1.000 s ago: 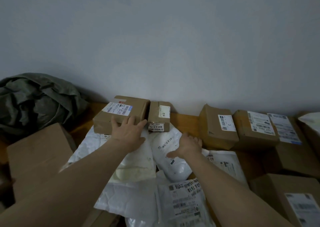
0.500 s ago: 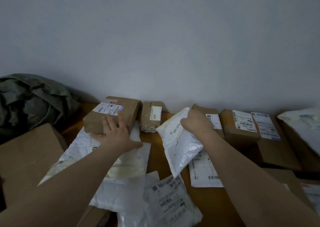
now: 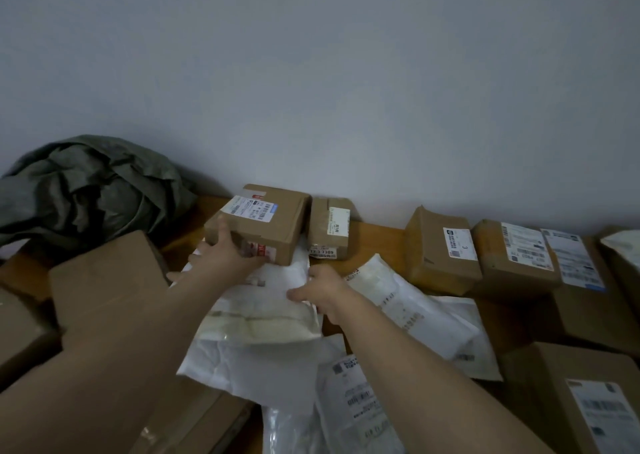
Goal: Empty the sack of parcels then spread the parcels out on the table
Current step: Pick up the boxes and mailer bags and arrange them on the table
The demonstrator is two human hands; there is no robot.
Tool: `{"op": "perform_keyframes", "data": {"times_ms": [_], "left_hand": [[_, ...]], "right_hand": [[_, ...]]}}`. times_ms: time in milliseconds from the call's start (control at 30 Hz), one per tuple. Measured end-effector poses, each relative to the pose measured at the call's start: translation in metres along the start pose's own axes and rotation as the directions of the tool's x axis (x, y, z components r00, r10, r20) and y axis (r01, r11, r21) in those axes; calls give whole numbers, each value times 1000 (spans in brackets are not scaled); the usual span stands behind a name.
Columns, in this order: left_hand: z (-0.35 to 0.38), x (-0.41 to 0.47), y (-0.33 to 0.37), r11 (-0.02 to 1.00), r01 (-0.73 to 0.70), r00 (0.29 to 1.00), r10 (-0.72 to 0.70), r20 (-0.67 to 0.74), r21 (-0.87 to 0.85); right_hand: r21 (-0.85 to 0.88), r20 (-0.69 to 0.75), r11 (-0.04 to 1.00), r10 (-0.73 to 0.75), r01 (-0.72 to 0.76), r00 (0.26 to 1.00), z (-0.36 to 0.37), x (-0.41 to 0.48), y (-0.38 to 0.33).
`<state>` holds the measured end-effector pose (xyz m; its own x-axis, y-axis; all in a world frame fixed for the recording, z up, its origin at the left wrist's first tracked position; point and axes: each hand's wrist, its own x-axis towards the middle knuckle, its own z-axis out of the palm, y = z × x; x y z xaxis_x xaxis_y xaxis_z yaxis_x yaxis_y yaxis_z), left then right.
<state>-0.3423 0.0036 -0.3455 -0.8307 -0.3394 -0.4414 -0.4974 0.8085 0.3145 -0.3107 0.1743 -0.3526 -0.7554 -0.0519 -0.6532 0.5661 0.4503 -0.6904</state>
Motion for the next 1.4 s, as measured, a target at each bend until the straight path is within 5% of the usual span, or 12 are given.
{"op": "perform_keyframes", "data": {"times_ms": [133,233,333,433,500,633,700,900,1067,1267,1333,1400], "left_hand": [[-7,6,-3,999,-43,999,43,30,-4],[-5,12,-4,996,-77,995,80,65,-43],[0,10,-4,990,-89,993,96,68,-107],[0,1,-3,987,-31,997,41,62,-160],[-3,0,-5,986,31,999,-28,20,-165],[-8,-3,-11,978,65,995,-49,85,-199],[-11,-11,-10,985,9,990,16,143,-170],[-3,0,-4,952,-24,985,74,153,-306],[13,1,10,965,-162,969,195,151,-207],[27,-13,30,955,-230,920,277,277,-189],[22,-21,26,969,-241,954,248,168,-60],[10,-25,18,980,-198,980,198,1,22]], "right_hand": [[12,70,997,76,-77,995,-32,-3,4],[-262,186,947,240,-188,953,-70,-20,11],[-650,116,738,336,-185,934,-91,-42,6],[-912,58,394,406,-117,912,-92,-60,-11],[-969,-12,237,250,-73,968,-84,-59,-22],[-842,22,523,-212,133,977,-47,-19,-35],[-760,66,603,-300,243,952,-27,-2,-36],[-853,124,463,-271,242,955,0,36,-36],[-881,-16,448,-346,150,938,-8,29,-16],[-916,-173,393,-220,-75,960,-26,6,-12],[-951,-191,289,-255,-113,948,-24,-2,-17],[-952,-165,302,-365,-51,916,-14,-6,-26]]}}
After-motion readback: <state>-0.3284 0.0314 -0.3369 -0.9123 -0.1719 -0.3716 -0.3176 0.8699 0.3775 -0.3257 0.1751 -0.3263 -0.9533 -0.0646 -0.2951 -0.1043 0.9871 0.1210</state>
